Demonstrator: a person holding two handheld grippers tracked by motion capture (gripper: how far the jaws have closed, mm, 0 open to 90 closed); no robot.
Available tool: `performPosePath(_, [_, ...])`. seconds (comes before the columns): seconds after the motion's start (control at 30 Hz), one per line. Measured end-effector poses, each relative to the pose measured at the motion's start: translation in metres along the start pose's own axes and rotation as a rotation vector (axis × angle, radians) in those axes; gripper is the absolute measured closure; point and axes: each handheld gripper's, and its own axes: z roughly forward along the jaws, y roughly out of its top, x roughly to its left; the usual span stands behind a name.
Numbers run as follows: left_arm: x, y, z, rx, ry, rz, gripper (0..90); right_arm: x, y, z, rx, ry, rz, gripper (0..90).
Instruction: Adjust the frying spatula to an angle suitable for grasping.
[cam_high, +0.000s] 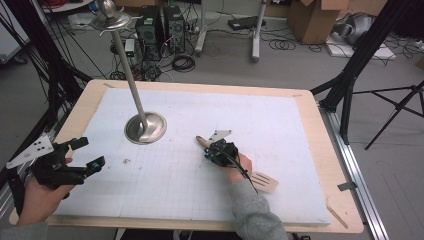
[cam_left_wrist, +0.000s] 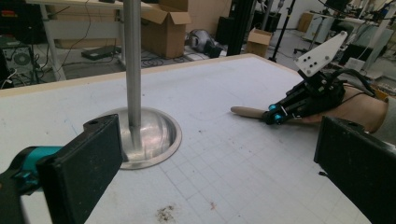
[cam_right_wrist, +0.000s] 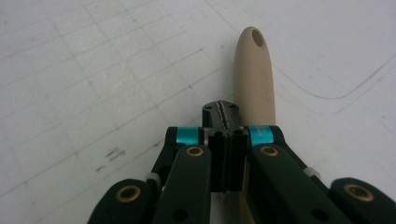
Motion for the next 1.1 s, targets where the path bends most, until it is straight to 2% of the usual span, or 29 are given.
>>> performPosePath(0.3, [0.001,0.0,0.003,0.003,-0.005,-0.004,1.8,-0.008,0.005,0.007,-0.004,-0.018,0.04,90.0])
performPosePath(0.57, [0.0,0.001,0.002,-0.006,-0.009,-0.003,1.8,-0.012,0.007,0.009,0.001,-0.06,0.069,90.0])
performPosePath(0.7, [0.0,0.001,0.002,-0.002,-0.012,-0.001,1.7,-0.013,0.008,0.008,0.0,-0.054,0.081,90.0])
performPosePath(0.83, [0.001,0.001,0.003,-0.002,-0.009,-0.002,1.7,-0.014,0.012,-0.005,-0.056,-0.02,0.104,90.0])
performPosePath(1.0, [0.0,0.002,0.003,-0.008,-0.011,0.01,1.8,-0.015,0.019,-0.033,-0.125,0.033,0.094,90.0])
performPosePath(1.1, [0.001,0.002,0.005,-0.008,-0.012,0.009,1.8,-0.021,0.015,-0.052,-0.154,0.061,0.114,90.0])
